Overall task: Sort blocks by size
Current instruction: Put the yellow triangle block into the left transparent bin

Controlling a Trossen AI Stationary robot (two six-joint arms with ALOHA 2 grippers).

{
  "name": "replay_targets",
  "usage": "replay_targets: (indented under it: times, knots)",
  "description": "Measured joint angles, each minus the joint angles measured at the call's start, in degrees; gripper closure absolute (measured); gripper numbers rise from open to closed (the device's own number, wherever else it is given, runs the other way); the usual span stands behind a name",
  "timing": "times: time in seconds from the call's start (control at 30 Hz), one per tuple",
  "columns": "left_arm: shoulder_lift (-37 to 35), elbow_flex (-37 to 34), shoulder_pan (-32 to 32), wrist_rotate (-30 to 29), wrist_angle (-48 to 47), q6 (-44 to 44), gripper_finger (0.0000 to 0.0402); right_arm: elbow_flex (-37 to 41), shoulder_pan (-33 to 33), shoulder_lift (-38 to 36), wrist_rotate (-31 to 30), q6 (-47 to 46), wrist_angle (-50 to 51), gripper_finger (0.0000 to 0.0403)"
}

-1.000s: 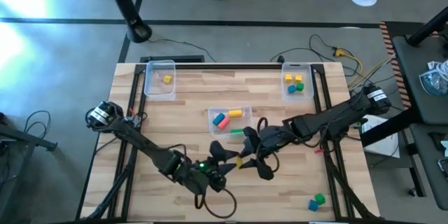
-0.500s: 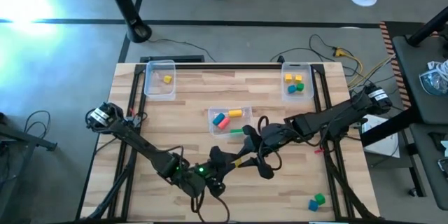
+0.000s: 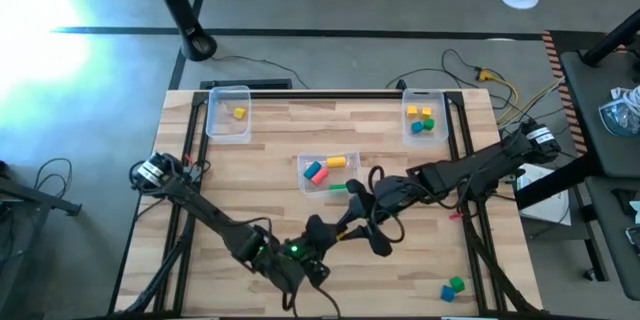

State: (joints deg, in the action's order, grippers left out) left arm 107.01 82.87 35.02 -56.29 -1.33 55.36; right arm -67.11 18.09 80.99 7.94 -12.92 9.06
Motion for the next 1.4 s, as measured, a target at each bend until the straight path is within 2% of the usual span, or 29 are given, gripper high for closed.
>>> replay_targets:
  times: [0.07, 0.23, 0.43, 0.53, 0.7, 0.8, 0.87, 1.0, 1.1, 1.23, 1.4]
  knots:
    - [0.2, 1.09, 0.24, -0.01, -1.45, -1.39, 0.0242, -0.02, 0.01, -0.04, 0.09, 0.0, 0.03, 0.0269]
    - [0.21, 2.87, 0.41, 0.02, -5.67, -4.9, 0.0242, -0.02, 0.0, -0.07, 0.18, -0.34, -0.03, 0.0267]
    - [0.1, 3.52, 1.12, -0.78, -6.85, -7.59, 0.0235, 0.0, 0.05, -0.24, 0.2, 0.73, 1.15, 0.0219]
    - [-0.55, 3.54, 1.46, -1.24, -10.69, -10.93, 0.0237, 0.11, 0.02, -1.67, -0.18, 1.61, 2.14, 0.0192]
    - [-4.71, 3.35, 0.89, -1.27, -25.99, -23.02, 0.0237, 0.24, 0.84, -6.0, -1.34, -1.21, 7.68, 0.0161]
    - [-9.57, 2.71, -1.71, -1.13, -41.04, -35.67, 0.0237, 1.32, 3.56, -7.37, -5.97, -3.94, 11.09, 0.0153]
    - [-13.63, 1.9, -4.68, 1.7, -53.06, -46.65, 0.0237, 2.68, 6.58, -7.71, -9.85, -5.94, 12.63, 0.0153]
    - [-23.24, -2.77, -13.06, 3.39, -70.89, -66.24, 0.0237, 6.69, 14.29, -6.87, -15.3, -12.63, 13.16, 0.0162]
    - [-30.09, -7.54, -24.37, 6.65, -73.99, -71.57, 0.0237, 9.07, 20.64, -4.78, -19.59, -17.87, 12.93, 0.017]
    - [-34.86, -14.7, -45.33, 20.29, -68.5, -64.75, 0.0237, 10.29, 26.04, -1.7, -25.71, -24.05, 13.19, 0.0176]
    - [-34.68, -22.9, -70.7, 35.66, -56.84, -52.53, 0.0237, 9.27, 28.19, -0.74, -26.02, -29.08, 13.2, 0.0168]
